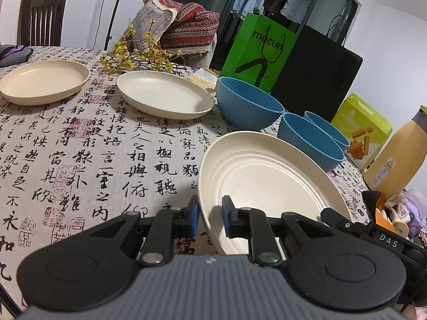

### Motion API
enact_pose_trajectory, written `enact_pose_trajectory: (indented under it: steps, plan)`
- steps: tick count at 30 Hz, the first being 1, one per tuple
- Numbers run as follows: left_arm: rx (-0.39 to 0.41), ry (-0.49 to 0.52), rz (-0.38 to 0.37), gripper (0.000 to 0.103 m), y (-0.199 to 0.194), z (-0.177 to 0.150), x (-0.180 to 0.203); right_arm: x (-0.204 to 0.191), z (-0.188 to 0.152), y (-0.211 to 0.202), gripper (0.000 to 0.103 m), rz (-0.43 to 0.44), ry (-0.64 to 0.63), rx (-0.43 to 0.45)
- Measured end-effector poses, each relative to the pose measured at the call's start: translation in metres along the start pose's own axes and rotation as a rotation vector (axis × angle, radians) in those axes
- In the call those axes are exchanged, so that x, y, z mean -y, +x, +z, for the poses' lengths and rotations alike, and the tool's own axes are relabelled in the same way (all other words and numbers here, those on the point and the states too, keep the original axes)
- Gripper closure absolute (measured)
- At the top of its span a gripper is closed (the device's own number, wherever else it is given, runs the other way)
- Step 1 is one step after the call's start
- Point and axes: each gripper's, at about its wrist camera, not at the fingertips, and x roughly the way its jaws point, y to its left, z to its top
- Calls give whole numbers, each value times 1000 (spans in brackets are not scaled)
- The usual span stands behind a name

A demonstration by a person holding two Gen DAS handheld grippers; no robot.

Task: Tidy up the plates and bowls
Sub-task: 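Lower the held cream plate onto the cloth beside the blue bowls with both tools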

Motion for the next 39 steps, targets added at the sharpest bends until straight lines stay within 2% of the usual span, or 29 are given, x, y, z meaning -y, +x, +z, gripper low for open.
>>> enact_pose_trajectory:
  steps: [23,34,39]
  plan:
    - [-52,4,27,85,9,-8,-3,6,-8,12,89,-47,-7,-57]
    - [-76,3,41,85,14,-10,-6,1,-9,11,89,-71,-46,-54]
    - [-60,8,35,83,12,-11,-7,3,-9,9,85,-59,-39,-51]
